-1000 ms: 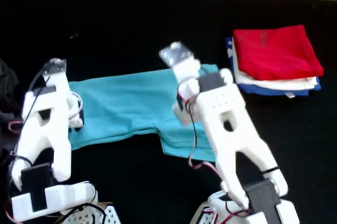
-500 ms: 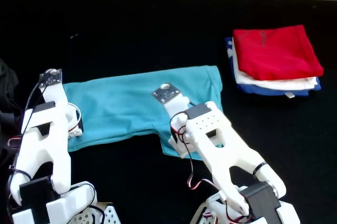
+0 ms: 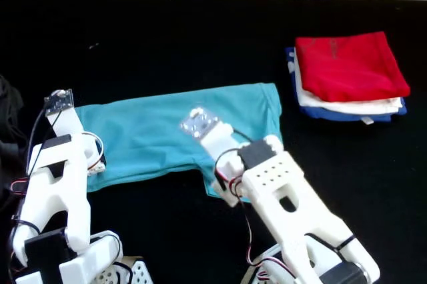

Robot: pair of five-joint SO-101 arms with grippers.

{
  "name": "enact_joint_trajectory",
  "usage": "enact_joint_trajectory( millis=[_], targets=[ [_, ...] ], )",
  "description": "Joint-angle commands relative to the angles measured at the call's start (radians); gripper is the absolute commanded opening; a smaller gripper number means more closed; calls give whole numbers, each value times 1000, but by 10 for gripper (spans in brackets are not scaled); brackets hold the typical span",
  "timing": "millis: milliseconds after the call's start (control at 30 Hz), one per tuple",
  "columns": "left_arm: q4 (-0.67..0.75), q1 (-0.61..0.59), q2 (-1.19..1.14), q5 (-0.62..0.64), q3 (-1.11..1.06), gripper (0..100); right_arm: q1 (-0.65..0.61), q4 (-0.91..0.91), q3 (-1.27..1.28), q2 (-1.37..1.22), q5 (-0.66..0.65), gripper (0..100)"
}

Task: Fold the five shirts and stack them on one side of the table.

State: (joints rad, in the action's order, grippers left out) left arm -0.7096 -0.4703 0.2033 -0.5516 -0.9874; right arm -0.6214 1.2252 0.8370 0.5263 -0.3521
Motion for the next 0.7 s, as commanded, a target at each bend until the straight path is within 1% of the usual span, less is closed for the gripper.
enact_joint_trajectory(
  millis=[0,167,400,567,667],
  targets=[
    [8,-25,-4,9,-19,77,-25,-85,77,15,-9,177],
    [8,-25,-4,9,-19,77,-25,-176,116,-58,-9,177],
    [8,-25,-4,9,-19,77,-24,-298,105,-251,-9,177],
    [8,-25,-4,11,-19,77,-24,-309,68,-298,-8,170],
    [8,-25,-4,11,-19,77,-24,-308,53,-298,-6,97]
  ],
)
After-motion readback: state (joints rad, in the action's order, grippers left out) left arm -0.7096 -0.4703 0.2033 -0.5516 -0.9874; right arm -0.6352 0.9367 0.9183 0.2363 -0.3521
